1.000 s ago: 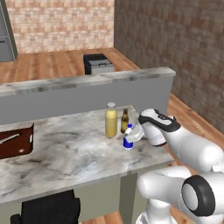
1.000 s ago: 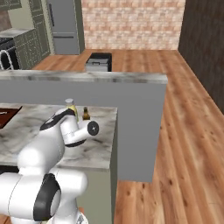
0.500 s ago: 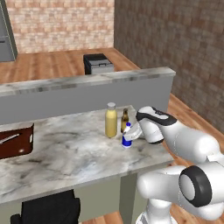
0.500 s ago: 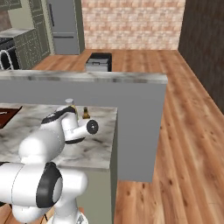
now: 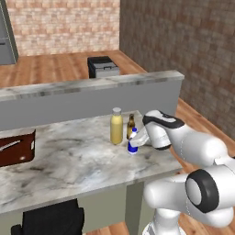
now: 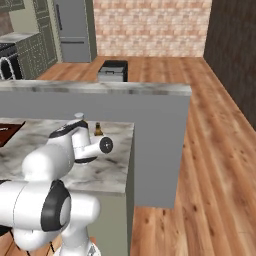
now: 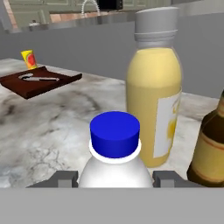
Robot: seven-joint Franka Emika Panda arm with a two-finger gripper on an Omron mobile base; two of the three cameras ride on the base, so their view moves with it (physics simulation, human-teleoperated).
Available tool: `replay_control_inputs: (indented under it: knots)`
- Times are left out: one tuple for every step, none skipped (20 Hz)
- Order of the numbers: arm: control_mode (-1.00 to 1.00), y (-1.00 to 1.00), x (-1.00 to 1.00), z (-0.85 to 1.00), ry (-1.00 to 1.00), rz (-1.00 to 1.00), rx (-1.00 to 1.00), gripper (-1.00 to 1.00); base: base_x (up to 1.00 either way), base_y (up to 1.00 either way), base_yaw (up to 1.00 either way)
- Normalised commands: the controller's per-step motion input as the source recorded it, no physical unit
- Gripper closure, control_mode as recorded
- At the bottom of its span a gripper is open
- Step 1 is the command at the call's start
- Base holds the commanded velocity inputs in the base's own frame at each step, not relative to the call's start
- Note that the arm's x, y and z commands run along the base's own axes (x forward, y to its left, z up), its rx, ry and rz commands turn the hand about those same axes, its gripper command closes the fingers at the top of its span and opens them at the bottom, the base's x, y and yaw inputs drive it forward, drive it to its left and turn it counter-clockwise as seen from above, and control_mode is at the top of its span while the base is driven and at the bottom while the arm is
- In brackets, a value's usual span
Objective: Place the drinks on the dining counter in a tight cluster.
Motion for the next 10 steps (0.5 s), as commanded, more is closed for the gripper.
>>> replay_control_inputs:
  knots:
    - [-1.00, -0.04, 0.09, 0.00, 0.00, 0.00, 0.00, 1.00, 0.00, 0.00, 0.00]
    - [-1.00, -0.06, 0.12, 0.00, 0.00, 0.00, 0.00, 1.00, 0.00, 0.00, 0.00]
    - [-1.00, -0.09, 0.11, 0.00, 0.00, 0.00, 0.00, 1.00, 0.00, 0.00, 0.00]
    - [-1.00, -0.10, 0.09, 0.00, 0.00, 0.00, 0.00, 1.00, 0.00, 0.00, 0.00]
    - [-1.00, -0.12, 0.04, 0.00, 0.00, 0.00, 0.00, 1.00, 0.00, 0.00, 0.00]
    - [-1.00, -0.18, 0.01, 0.00, 0.00, 0.00, 0.00, 1.00, 0.00, 0.00, 0.00]
    - [-1.00, -0.19, 0.01, 0.00, 0.00, 0.00, 0.00, 1.00, 0.00, 0.00, 0.00]
    - [-1.00, -0.16, 0.04, 0.00, 0.00, 0.00, 0.00, 1.00, 0.00, 0.00, 0.00]
    - [-1.00, -0.16, 0.07, 0.00, 0.00, 0.00, 0.00, 1.00, 0.00, 0.00, 0.00]
    - [-1.00, -0.16, 0.08, 0.00, 0.00, 0.00, 0.00, 1.00, 0.00, 0.00, 0.00]
